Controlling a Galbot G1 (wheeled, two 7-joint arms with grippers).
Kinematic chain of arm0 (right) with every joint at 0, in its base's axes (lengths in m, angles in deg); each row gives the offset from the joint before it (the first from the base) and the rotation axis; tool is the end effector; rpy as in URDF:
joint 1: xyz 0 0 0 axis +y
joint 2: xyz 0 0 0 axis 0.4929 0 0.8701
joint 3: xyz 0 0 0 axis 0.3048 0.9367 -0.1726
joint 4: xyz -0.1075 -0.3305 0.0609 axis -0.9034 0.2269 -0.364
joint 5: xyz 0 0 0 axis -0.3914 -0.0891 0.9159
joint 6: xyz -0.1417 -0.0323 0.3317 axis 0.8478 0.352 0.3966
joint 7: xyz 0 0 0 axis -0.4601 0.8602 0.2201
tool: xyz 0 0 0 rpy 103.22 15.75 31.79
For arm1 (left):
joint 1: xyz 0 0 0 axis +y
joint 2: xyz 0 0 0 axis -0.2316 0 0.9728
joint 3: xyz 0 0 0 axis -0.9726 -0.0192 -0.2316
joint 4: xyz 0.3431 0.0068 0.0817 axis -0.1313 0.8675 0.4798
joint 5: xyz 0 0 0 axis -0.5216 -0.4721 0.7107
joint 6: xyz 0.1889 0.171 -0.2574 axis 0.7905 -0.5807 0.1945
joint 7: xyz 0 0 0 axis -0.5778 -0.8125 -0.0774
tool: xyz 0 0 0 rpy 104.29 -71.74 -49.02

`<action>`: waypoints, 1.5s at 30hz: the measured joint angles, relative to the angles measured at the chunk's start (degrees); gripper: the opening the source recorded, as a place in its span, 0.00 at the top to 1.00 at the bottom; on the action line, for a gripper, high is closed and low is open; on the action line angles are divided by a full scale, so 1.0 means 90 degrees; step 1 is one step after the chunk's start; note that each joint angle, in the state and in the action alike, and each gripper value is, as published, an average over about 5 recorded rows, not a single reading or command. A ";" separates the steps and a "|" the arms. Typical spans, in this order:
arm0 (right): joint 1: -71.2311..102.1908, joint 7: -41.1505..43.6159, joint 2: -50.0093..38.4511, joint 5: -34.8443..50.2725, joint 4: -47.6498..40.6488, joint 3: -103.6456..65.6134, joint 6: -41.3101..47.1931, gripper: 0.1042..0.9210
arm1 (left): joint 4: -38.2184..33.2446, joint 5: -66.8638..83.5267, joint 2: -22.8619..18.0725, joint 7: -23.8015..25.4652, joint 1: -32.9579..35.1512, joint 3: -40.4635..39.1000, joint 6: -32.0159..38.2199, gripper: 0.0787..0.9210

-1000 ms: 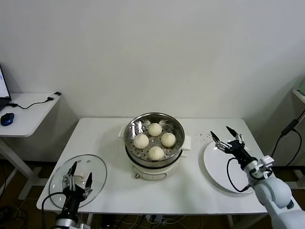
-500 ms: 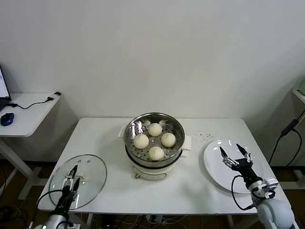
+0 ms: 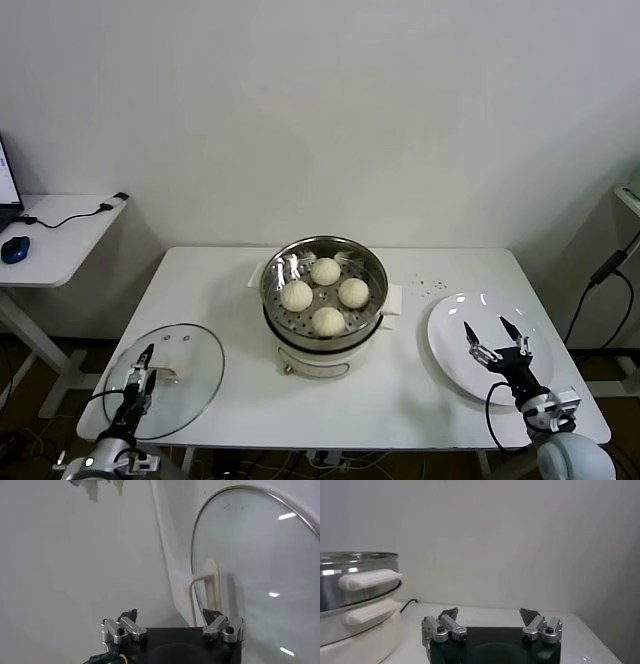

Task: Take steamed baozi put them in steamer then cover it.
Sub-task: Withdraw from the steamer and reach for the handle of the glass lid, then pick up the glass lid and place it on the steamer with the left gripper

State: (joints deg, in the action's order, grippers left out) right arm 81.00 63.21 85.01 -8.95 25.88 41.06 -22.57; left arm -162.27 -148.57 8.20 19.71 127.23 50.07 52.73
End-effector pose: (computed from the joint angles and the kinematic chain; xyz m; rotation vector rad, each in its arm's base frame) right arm 0.2400 -0.1875 -0.3766 0.2079 -2.9948 0.0328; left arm 0.1851 0.1777 -0.4207 -0.1427 -1.8809 -2.2863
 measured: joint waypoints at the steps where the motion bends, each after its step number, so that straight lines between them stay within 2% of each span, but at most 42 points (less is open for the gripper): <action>1: 0.0013 0.0006 0.0015 -0.0029 -0.0008 -0.0012 -0.0009 0.12 | 0.0051 0.0024 0.0005 -0.0019 -0.0042 -0.0014 -0.0001 0.12; 11: 0.0120 0.0091 0.0191 -0.0309 -0.0106 -0.0079 -0.0111 0.12 | 0.0440 0.0355 0.0003 -0.0222 -0.0415 -0.0162 -0.0068 0.12; 14: 0.0130 0.0124 0.0245 -0.0397 -0.0133 -0.0080 -0.0147 0.12 | 0.0537 0.0423 0.0000 -0.0242 -0.0507 -0.0177 -0.0072 0.16; 25: 0.0147 0.0223 0.0372 -0.0626 -0.0195 -0.0121 -0.0235 0.12 | 0.0826 0.0501 0.0030 -0.0262 -0.0627 -0.0177 0.0040 0.53; 35: 0.0143 0.0281 0.0435 -0.0763 -0.0237 -0.0127 -0.0292 0.12 | 0.0761 0.0663 0.0041 -0.0298 -0.0591 -0.0208 0.0042 0.87; 38: 0.0131 0.0288 0.0435 -0.0786 -0.0243 -0.0123 -0.0294 0.12 | 0.0630 0.0751 0.0069 -0.0298 -0.0534 -0.0226 0.0002 0.92; 45: 0.0063 0.0290 0.0385 -0.0822 -0.0264 -0.0101 -0.0295 0.12 | -0.0026 0.1074 0.0210 -0.0186 -0.0265 -0.0276 -0.0228 0.92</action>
State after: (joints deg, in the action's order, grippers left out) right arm 81.57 65.83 88.47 -16.35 23.51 40.16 -25.23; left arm -162.50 -138.90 10.09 18.03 124.85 47.59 50.68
